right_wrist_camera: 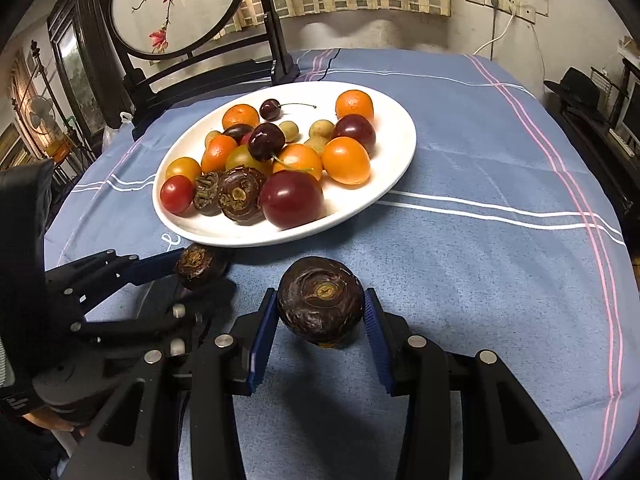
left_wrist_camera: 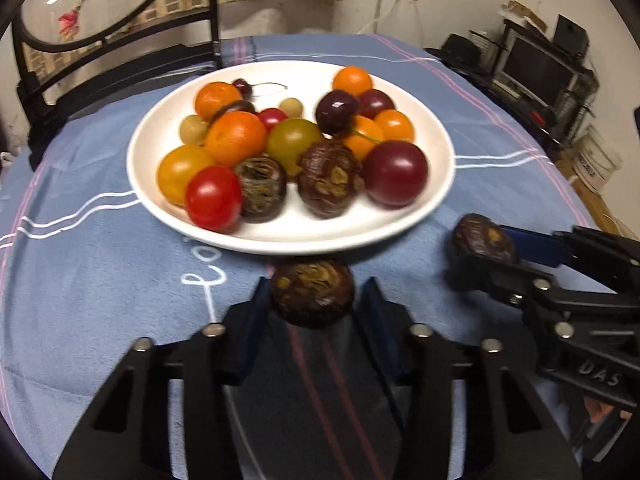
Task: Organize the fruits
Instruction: 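Grasp a brown mangosteen with the right gripper while the left grasps another mangosteen, then place both mangosteens onto the plate and open both grippers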
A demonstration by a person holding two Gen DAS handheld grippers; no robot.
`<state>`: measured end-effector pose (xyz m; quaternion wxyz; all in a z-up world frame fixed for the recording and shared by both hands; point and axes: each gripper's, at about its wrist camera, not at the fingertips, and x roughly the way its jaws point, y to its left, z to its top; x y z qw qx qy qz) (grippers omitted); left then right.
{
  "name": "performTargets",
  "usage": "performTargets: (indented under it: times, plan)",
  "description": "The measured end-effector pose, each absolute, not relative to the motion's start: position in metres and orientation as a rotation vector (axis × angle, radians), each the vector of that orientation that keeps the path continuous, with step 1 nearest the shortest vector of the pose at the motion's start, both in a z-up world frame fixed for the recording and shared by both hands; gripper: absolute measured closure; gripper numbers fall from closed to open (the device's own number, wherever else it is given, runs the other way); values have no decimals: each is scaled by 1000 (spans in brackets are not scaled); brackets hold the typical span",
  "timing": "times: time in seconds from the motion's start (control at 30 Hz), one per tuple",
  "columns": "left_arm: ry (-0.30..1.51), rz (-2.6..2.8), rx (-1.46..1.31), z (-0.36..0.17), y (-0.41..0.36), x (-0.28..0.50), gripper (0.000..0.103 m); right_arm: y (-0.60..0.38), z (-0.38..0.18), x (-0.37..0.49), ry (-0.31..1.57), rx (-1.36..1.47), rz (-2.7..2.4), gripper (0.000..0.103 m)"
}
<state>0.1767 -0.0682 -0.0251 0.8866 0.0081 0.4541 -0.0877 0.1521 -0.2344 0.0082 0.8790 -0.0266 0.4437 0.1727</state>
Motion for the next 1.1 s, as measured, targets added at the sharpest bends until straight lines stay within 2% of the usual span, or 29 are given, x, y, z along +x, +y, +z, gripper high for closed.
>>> performTargets:
  times: [0.27, 0.43, 0.63, 0.97, 1.0, 1.03, 1.1]
  plan:
    - [920, -245, -4, -11, -50, 153, 62, -236, 14, 150, 912, -48, 366, 59]
    - [837, -277, 8, 21, -49, 145, 62, -235, 30, 140, 829, 6, 431, 60]
    - [786, -234, -48, 46, -39, 171, 62, -234, 45, 148, 773, 71, 431, 60]
    - [784, -83, -57, 45, -22, 228, 61, -212, 60, 217, 754, 103, 388, 59]
    - [792, -66, -64, 42, -20, 232, 57, -211, 57, 224, 749, 126, 377, 55]
    - [802, -50, -81, 38, -18, 236, 49, -212, 54, 229, 744, 159, 377, 39]
    - [798, -34, -105, 35, -15, 234, 38, -218, 49, 232, 740, 219, 381, 36]
